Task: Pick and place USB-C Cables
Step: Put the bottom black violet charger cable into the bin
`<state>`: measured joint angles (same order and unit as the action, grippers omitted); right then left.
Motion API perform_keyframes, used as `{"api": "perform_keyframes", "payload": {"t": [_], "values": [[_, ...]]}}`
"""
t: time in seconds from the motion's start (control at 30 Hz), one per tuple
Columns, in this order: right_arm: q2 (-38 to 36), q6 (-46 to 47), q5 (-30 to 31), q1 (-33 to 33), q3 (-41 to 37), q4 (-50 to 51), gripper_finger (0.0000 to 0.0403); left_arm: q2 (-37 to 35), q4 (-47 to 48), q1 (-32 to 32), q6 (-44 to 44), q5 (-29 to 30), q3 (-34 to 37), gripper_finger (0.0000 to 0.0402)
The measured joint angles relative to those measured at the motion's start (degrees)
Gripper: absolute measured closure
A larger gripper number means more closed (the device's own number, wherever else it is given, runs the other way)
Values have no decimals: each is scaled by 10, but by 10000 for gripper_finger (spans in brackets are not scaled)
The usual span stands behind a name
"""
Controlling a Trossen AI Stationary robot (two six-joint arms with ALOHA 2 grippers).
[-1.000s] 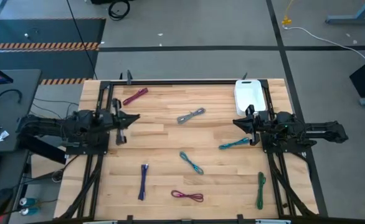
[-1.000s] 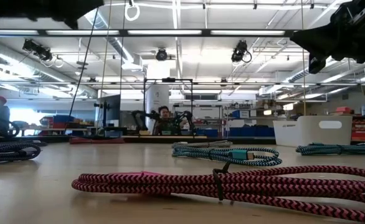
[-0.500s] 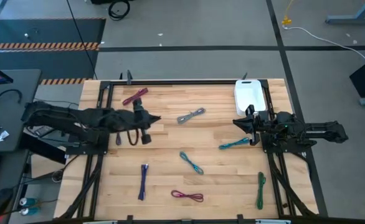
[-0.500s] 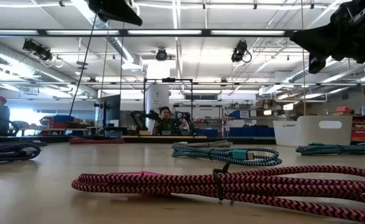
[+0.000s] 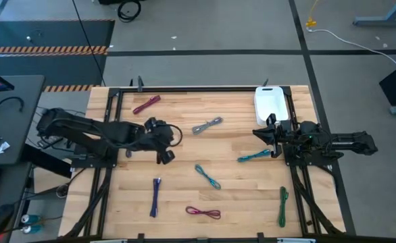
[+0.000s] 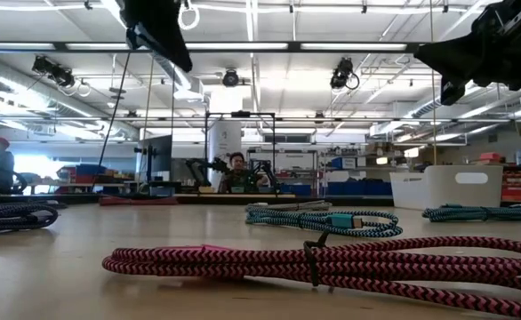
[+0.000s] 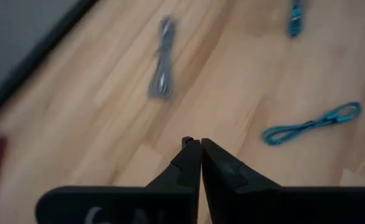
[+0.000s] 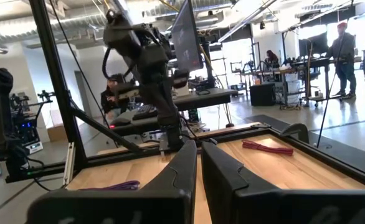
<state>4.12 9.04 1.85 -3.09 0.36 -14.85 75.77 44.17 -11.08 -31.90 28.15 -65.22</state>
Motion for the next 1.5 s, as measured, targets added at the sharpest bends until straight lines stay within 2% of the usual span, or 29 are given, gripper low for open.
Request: {"api": "perform_keyframes", "payload": {"t": [0.13, 0.3, 0.53, 0.67, 0.87, 1.0, 1.13, 1.3, 1.5], "values": [[0, 0, 0, 0, 0, 0, 373, 9, 78, 3, -145, -16, 0, 377], [0, 0, 0, 0, 0, 0, 373, 9, 177, -12, -268, -73, 0, 316], [0, 0, 0, 0, 0, 0, 373, 13, 199, -56, -406, -81, 0, 212], [0, 0, 0, 0, 0, 0, 373, 29, 206, -83, -471, -83, 0, 181], [0, 0, 0, 0, 0, 0, 373, 85, 206, -109, -540, -130, 0, 163], [0, 0, 0, 0, 0, 0, 373, 134, 192, -119, -572, -199, 0, 150], [0, 0, 0, 0, 0, 0, 373, 177, 136, -128, -576, -267, 0, 144], [0, 0, 0, 0, 0, 0, 373, 225, 58, -130, -576, -321, 0, 158], [0, 0, 0, 0, 0, 0, 373, 272, 50, -130, -564, -362, 0, 181]]}}
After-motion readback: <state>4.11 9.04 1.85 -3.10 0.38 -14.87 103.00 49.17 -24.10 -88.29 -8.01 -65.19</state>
